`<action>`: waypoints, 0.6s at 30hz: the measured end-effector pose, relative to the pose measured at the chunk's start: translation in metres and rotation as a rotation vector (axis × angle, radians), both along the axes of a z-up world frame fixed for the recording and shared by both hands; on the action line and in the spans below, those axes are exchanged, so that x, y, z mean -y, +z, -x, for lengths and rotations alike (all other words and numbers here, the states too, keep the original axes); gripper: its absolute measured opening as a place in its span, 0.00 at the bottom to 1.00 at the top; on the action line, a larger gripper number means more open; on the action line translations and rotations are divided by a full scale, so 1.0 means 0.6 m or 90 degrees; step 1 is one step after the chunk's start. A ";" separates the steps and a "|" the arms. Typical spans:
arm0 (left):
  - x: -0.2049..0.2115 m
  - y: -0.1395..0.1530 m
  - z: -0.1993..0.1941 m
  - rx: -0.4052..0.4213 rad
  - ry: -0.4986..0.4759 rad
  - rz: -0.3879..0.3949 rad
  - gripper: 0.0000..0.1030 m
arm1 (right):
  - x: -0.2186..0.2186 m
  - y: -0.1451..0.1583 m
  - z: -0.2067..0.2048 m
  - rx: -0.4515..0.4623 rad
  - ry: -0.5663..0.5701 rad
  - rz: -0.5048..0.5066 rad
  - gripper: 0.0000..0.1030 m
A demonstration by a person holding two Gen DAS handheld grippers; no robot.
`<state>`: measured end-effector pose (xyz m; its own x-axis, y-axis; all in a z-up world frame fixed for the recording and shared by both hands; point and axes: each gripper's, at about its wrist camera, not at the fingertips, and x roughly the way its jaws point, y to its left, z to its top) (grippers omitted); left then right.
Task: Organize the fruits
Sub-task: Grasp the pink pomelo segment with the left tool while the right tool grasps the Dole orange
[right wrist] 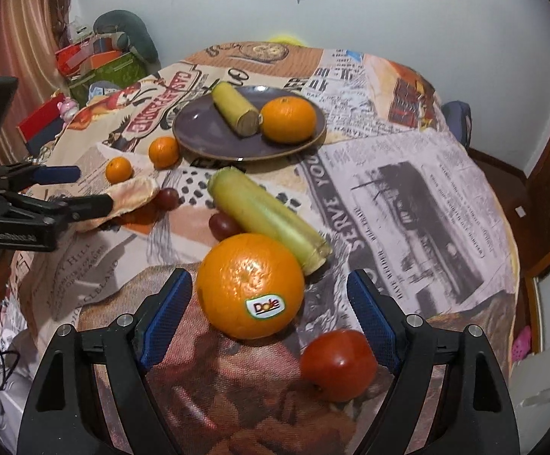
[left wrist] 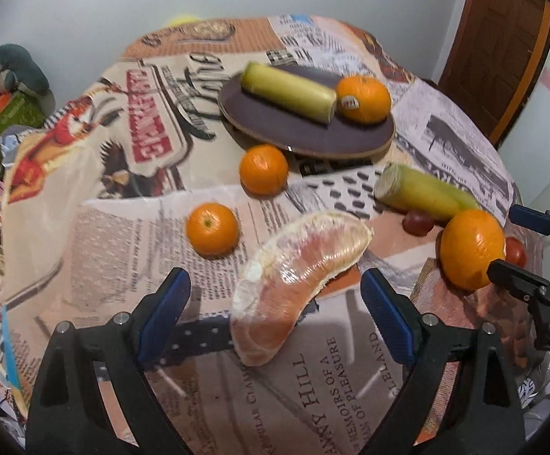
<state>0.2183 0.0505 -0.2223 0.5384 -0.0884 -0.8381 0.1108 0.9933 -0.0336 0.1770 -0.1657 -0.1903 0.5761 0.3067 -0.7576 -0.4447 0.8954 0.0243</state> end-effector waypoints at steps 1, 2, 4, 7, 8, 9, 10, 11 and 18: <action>0.000 -0.006 -0.004 -0.007 0.001 0.003 0.90 | -0.002 -0.004 -0.001 -0.004 0.004 0.000 0.79; -0.001 -0.012 -0.009 -0.015 0.002 0.005 0.89 | -0.004 -0.006 -0.003 -0.006 0.005 0.001 0.79; -0.003 -0.025 -0.018 -0.033 0.004 0.015 0.81 | -0.007 -0.016 -0.008 -0.016 0.006 0.002 0.79; -0.005 -0.033 -0.023 -0.035 0.011 0.015 0.79 | -0.009 -0.031 -0.016 -0.037 0.007 -0.002 0.79; -0.002 -0.033 -0.024 -0.031 0.009 0.011 0.78 | -0.009 -0.034 -0.017 -0.043 0.008 -0.005 0.79; 0.000 -0.032 -0.024 -0.028 0.006 0.011 0.73 | -0.008 -0.039 -0.018 -0.050 0.009 -0.009 0.79; 0.001 -0.032 -0.024 -0.026 0.004 0.012 0.69 | -0.008 -0.042 -0.018 -0.054 0.010 -0.011 0.79; 0.002 -0.032 -0.024 -0.025 0.002 0.013 0.67 | -0.009 -0.045 -0.019 -0.056 0.012 -0.012 0.79; 0.006 -0.022 -0.024 -0.024 -0.006 0.026 0.49 | -0.012 -0.041 -0.020 -0.057 0.023 -0.018 0.66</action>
